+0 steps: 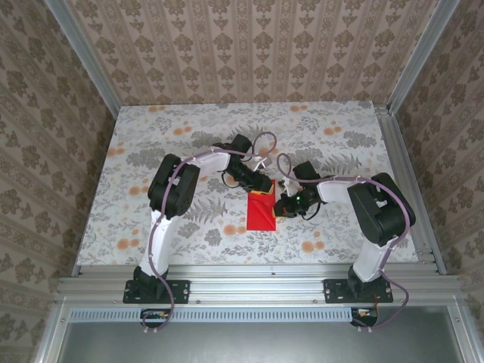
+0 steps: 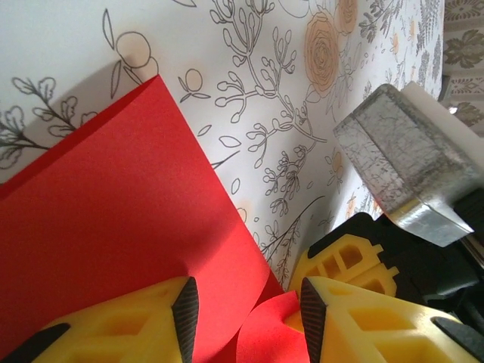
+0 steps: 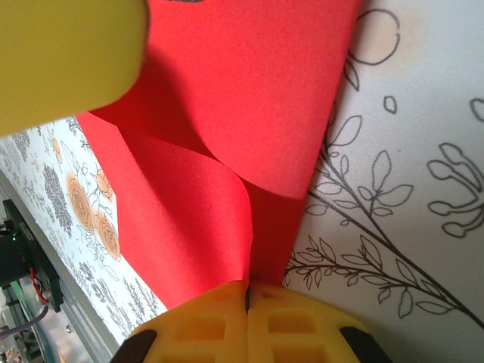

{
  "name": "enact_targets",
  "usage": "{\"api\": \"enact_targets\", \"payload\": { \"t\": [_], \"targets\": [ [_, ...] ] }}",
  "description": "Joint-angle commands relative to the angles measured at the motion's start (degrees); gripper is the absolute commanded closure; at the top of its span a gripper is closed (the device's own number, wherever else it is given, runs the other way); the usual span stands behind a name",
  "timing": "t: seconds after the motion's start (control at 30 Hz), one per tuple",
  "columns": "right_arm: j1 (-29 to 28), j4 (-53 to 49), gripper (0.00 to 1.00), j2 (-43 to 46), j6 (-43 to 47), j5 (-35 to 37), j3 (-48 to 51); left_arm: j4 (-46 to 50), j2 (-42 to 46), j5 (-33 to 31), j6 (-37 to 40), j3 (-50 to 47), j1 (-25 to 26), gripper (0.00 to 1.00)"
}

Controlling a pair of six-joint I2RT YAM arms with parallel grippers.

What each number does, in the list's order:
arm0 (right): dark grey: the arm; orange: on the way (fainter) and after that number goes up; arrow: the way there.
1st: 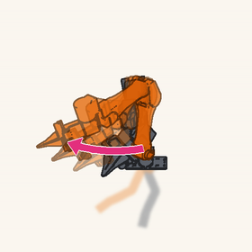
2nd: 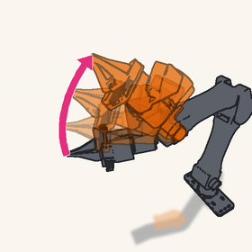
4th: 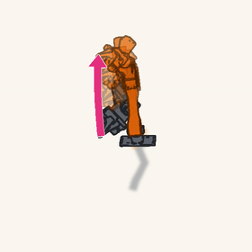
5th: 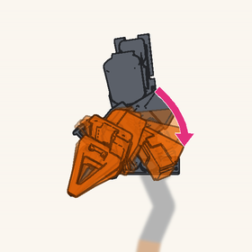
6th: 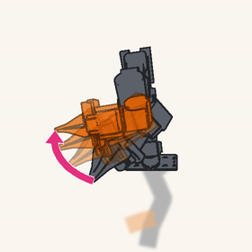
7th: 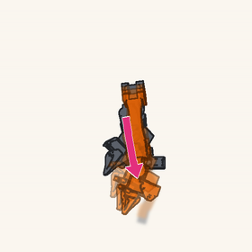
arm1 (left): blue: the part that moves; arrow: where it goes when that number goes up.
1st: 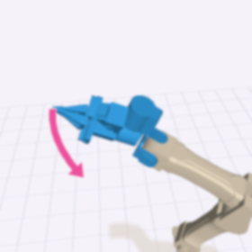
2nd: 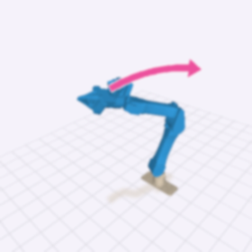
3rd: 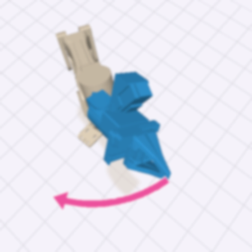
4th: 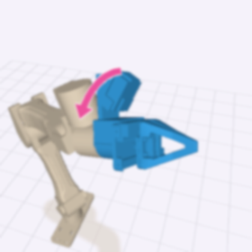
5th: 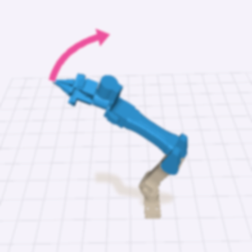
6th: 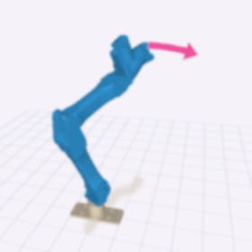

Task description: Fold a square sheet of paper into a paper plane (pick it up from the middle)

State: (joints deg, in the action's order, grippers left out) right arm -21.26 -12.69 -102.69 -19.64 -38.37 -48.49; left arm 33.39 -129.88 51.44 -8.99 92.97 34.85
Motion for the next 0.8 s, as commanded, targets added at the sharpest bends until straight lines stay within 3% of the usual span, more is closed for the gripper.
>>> {"api": "enact_targets", "payload": {
  "t": [0.0, 0.33, 0.53, 0.77],
  "targets": [
    [-0.63, -4.06, 1.00, -4.67, 1.04, 9.36, 0.87, 0.44, 2.24, 0.56, -2.10, 0.00, -0.30, 0.54],
    [-1.21, -5.18, 1.00, -5.47, 1.16, 10.77, 0.06, 0.43, 8.92, -1.78, -4.42, 0.71, -1.81, 0.54],
    [-1.29, -5.26, 1.00, -5.41, 1.18, 10.99, -0.02, -2.77, 15.17, -3.99, -8.32, -7.77, -0.86, 0.55],
    [-1.47, -5.68, 1.00, -5.21, 1.58, 10.77, -0.38, -12.92, 19.18, -4.10, -16.08, -18.26, 1.49, 0.57]
  ]
}}
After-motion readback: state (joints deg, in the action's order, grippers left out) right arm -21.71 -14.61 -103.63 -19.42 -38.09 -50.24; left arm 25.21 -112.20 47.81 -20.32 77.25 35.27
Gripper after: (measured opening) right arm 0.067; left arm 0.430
